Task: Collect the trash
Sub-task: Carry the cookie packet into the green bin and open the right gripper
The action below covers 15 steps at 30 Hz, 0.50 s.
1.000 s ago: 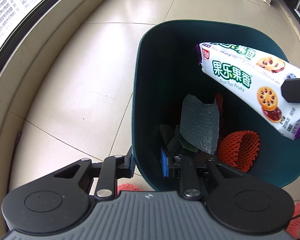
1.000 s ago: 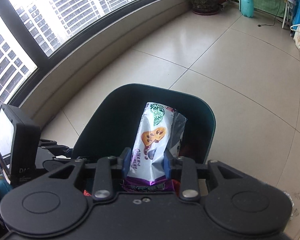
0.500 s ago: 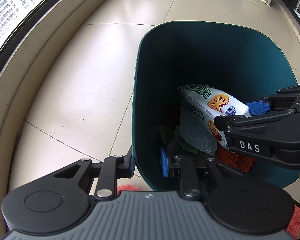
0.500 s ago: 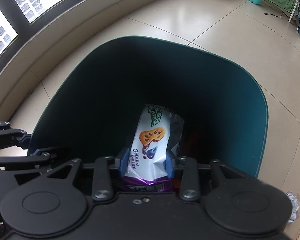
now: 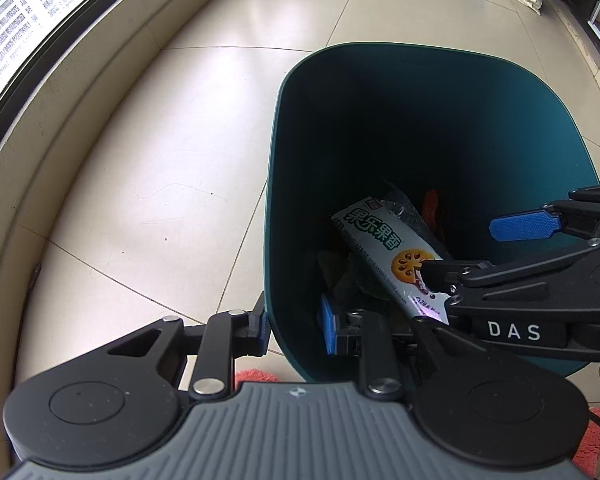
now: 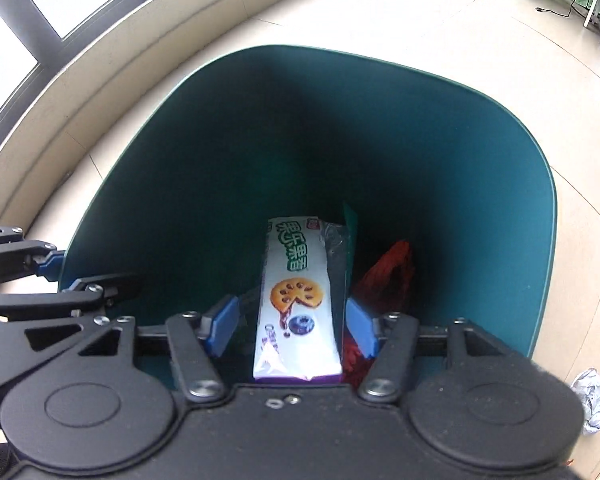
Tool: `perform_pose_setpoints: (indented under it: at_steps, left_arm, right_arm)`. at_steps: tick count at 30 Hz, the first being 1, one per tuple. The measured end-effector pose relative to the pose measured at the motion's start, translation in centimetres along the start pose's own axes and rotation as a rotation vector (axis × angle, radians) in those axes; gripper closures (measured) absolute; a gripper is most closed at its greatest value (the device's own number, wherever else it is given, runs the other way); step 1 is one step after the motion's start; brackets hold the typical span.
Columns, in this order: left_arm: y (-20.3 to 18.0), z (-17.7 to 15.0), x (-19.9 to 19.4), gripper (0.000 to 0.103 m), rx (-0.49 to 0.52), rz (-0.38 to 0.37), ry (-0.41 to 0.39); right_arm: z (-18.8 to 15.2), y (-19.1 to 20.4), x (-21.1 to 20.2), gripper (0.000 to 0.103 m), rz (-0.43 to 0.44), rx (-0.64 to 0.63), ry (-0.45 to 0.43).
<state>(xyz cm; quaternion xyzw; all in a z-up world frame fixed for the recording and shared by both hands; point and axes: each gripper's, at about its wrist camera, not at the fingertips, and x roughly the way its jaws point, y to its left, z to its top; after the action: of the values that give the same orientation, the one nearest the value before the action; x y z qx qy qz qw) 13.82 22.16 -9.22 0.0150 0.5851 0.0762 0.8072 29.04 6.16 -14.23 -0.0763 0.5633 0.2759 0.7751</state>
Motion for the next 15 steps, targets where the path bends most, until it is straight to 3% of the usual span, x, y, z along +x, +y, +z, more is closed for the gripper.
perform_pose_setpoints:
  at_steps: [15]
  left_arm:
    - [-0.3,-0.1,-0.1,0.079,0.006,0.011,-0.001]
  right_arm:
    - [-2.4,-2.9,-9.2,0.023,0.099,0.024,-0.14]
